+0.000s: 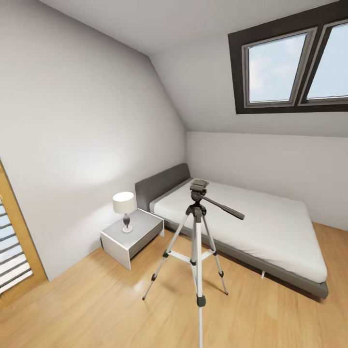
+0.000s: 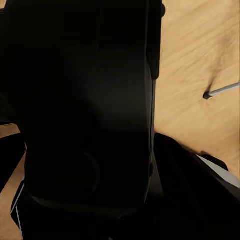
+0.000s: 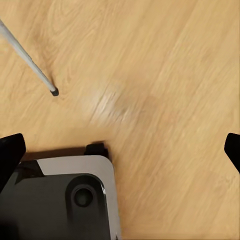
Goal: Attach the digital camera to the camera tripod in the bedroom.
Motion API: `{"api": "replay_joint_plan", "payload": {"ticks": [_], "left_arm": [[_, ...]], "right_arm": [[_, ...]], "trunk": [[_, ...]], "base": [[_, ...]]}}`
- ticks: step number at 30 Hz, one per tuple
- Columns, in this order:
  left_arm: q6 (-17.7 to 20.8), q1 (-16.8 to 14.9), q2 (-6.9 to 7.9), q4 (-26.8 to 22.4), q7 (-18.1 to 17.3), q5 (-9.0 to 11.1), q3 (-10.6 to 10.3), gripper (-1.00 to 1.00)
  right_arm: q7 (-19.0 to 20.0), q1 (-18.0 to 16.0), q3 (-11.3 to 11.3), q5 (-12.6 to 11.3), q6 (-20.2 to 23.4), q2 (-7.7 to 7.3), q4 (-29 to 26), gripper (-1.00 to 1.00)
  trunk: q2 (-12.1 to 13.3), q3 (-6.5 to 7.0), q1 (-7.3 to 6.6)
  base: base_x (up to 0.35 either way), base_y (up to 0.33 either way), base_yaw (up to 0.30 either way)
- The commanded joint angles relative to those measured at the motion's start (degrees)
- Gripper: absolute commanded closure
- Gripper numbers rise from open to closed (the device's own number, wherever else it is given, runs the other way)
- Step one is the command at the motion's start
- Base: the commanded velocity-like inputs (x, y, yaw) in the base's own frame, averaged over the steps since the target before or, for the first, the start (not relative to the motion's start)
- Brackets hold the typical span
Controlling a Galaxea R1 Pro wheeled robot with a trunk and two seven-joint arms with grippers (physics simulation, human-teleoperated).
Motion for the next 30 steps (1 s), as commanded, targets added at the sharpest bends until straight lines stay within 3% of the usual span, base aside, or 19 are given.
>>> {"api": "replay_joint_plan", "payload": {"ticks": [1, 13, 22, 30], "left_arm": [[0.04, -0.01, 0.01, 0.01, -0.27, 0.49, -0.48, 1.0], [0.06, -0.01, 0.01, 0.01, -0.27, 0.44, -0.48, 1.0], [0.13, -0.01, 0.01, 0.01, -0.27, 0.31, -0.48, 1.0], [0.13, -0.01, 0.01, 0.01, -0.27, 0.07, -0.48, 1.0]], "right_arm": [[0.26, -0.06, 0.48, -0.61, -0.29, 0.0, 0.19, -1.0], [0.16, -0.06, 0.48, -0.62, -0.48, -0.02, 0.19, -1.0], [0.21, -0.06, 0.48, -0.62, -0.42, 0.1, 0.19, -1.0], [0.25, -0.06, 0.48, -0.62, -0.28, 0.17, 0.19, -1.0]], "trunk": [[-0.05, -0.02, 0.02], [-0.05, -0.02, 0.02], [-0.05, -0.02, 0.02], [-0.05, -0.02, 0.02]], "base": [[0.0, 0.314, 0.0], [0.01, 0.32, 0.0], [0.139, 0.316, -0.009], [0.165, 0.194, -0.201]]}}
